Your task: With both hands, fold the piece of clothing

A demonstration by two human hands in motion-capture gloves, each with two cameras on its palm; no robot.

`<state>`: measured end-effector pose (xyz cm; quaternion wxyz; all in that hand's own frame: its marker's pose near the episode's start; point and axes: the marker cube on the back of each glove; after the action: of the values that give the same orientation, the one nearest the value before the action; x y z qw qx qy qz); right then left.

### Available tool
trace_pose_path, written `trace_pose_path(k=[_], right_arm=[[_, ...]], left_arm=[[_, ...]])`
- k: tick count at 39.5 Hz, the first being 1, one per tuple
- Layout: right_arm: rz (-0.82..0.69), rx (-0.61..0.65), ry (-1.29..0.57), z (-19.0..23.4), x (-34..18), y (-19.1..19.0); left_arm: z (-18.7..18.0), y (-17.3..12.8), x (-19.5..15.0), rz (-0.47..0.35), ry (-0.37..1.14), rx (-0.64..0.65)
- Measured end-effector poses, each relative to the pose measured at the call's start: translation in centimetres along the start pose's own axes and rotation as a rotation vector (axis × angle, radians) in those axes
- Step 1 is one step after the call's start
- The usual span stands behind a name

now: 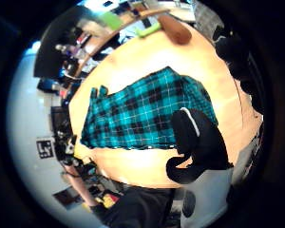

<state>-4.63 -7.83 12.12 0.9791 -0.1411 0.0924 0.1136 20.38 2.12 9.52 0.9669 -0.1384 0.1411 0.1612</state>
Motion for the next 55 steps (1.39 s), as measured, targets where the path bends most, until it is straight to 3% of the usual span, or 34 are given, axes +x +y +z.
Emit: trace_pose_path(k=[4,10,17,23,28,35,42,46,52,55], right_arm=[[-0.004,0.037,0.029,2.2,0.1,3.6],[0.065,-0.038,0.137,6.8,0.6,2.5],[0.055,-0.272,-0.002,11.3,-0.3,1.7],[0.069,-0.256,-0.067,11.6,-1.1,1.5],[0.066,-0.272,-0.124,11.5,-1.8,2.3],[0.008,-0.037,-0.186,11.2,-2.2,1.1],[0.071,-0.161,-0.316,10.8,-0.1,1.9],[0.154,-0.104,-0.394,9.2,1.5,1.2],[0.076,-0.011,-0.535,4.7,0.9,1.7],[0.028,-0.024,-0.589,2.6,-0.3,2.6]], left_arm=[[4.1,0.4,0.6,-0.023,0.025,-0.156],[8.8,-0.3,0.1,-0.124,0.044,-0.285],[10.9,-0.5,-0.4,-0.112,0.125,-0.398],[10.9,-0.3,-0.6,-0.132,0.129,-0.452],[10.9,-1.1,-0.6,-0.114,0.122,-0.382],[10.8,-0.3,-0.6,-0.130,0.124,-0.450],[8.3,-0.8,-1.2,-0.145,0.170,-0.385],[6.1,-0.3,-2.5,-0.219,0.176,-0.393],[3.6,0.5,-4.5,-0.197,0.142,-0.332],[2.8,1.0,-5.3,-0.194,0.153,-0.311]])
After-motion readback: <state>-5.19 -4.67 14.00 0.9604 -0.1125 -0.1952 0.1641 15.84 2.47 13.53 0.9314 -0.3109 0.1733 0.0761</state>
